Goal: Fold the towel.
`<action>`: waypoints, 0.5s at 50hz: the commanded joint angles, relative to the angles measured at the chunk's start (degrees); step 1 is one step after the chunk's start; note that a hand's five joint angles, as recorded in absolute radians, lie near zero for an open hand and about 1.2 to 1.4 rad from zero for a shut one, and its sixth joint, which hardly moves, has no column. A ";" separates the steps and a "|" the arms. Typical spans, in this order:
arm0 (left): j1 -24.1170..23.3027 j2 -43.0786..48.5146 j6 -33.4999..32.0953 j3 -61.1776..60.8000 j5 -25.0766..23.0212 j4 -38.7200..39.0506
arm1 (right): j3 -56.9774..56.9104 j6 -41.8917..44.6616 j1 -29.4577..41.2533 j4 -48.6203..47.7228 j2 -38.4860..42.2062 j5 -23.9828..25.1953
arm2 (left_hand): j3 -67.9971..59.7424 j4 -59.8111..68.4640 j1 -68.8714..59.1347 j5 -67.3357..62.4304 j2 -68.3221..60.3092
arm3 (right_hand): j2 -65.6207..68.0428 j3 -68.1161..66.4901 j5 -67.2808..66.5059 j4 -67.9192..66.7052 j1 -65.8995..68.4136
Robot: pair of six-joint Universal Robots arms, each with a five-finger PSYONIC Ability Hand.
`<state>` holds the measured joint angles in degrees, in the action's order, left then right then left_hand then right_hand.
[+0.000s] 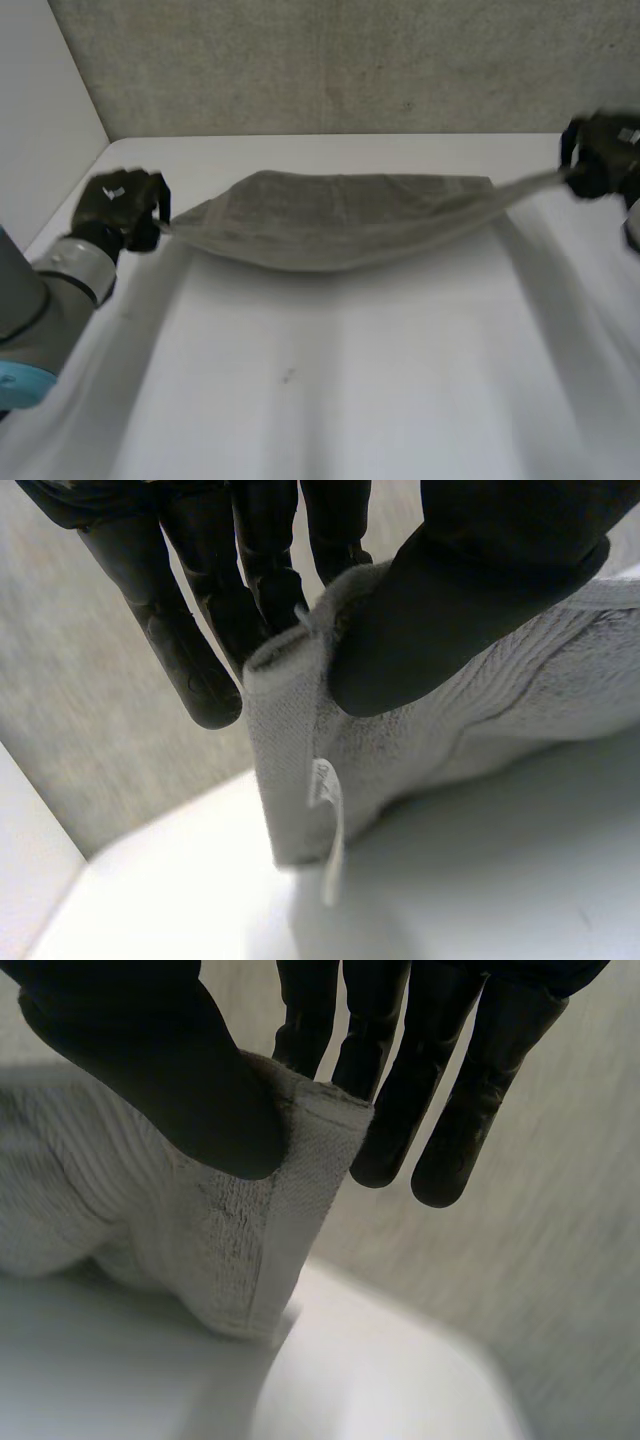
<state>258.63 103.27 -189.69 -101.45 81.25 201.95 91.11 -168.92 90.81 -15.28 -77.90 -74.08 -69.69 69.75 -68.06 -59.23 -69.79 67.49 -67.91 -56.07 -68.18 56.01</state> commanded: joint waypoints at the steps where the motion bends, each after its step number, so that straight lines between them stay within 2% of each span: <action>1: -0.15 -13.86 0.02 7.39 -0.04 -9.97 | -10.14 14.73 -0.02 14.98 -11.83 1.92 | -10.31 10.25 -11.94 -10.77 -10.21 | 12.51 -12.09 -13.93 -11.82 23.99; 2: -0.15 -13.89 0.02 7.41 -0.04 -9.99 | -10.17 14.76 -0.02 15.02 -11.84 1.92 | -10.31 10.25 -11.94 -10.77 -10.21 | 12.51 -12.09 -13.93 -11.82 23.99; 4: 0.12 -17.57 0.02 11.69 -0.12 -14.72 | -16.11 20.44 -0.02 23.50 -12.19 2.01 | -10.31 10.25 -11.94 -10.77 -10.21 | 12.51 -12.09 -13.93 -11.82 23.99; 5: 0.12 -17.58 0.02 11.71 -0.12 -14.74 | -16.14 20.47 -0.02 23.55 -12.19 2.01 | -10.31 10.25 -11.94 -10.77 -10.21 | 12.51 -12.09 -13.93 -11.82 23.99; 7: 0.12 -18.20 -0.07 15.56 -0.21 -20.07 | -20.52 26.33 -0.02 32.03 -11.58 2.10 | -10.31 10.25 -11.94 -10.77 -10.21 | 12.51 -12.09 -13.93 -11.82 23.99; 10: -0.06 -17.58 -0.16 16.90 -0.21 -22.74 | -21.86 29.43 0.07 35.41 -11.22 2.19 | -10.31 10.25 -11.94 -10.77 -10.21 | 12.51 -12.09 -13.93 -11.82 23.99; 12: -0.06 -13.91 -0.59 18.12 -0.21 -26.85 | -22.47 34.86 0.68 39.70 -8.17 1.84 | -10.31 10.25 -11.94 -10.77 -10.21 | 12.51 -12.09 -13.93 -11.82 23.99; 13: -0.06 -13.89 -0.60 18.13 -0.21 -26.87 | -22.47 34.88 0.68 39.72 -8.15 1.83 | -10.31 10.25 -11.94 -10.77 -10.21 | 12.51 -12.09 -13.93 -11.82 23.99; 15: -0.06 -7.86 -2.60 18.92 -0.21 -29.06 | -22.56 38.73 1.30 40.68 -2.99 0.96 | -10.31 10.25 -11.94 -10.77 -10.21 | 12.51 -12.09 -13.93 -11.82 23.99; 21: -0.59 1.75 -8.77 19.71 0.05 -30.30 | -22.56 40.60 4.20 40.60 3.54 -0.80 | -10.31 10.25 -11.94 -10.77 -10.21 | 12.51 -12.09 -13.93 -11.82 23.99; 25: -0.85 12.00 -14.38 23.04 0.66 -30.30 | -24.05 41.30 6.92 39.98 11.08 -5.01 | -10.31 10.25 -11.94 -10.77 -10.21 | 12.51 -12.09 -13.93 -11.82 23.99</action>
<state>258.22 102.34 -196.74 -81.55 81.23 171.63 68.16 -128.43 94.27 25.88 -75.75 -74.57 -69.69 69.75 -68.17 -59.45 -69.79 67.49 -67.98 -56.42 -68.22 56.01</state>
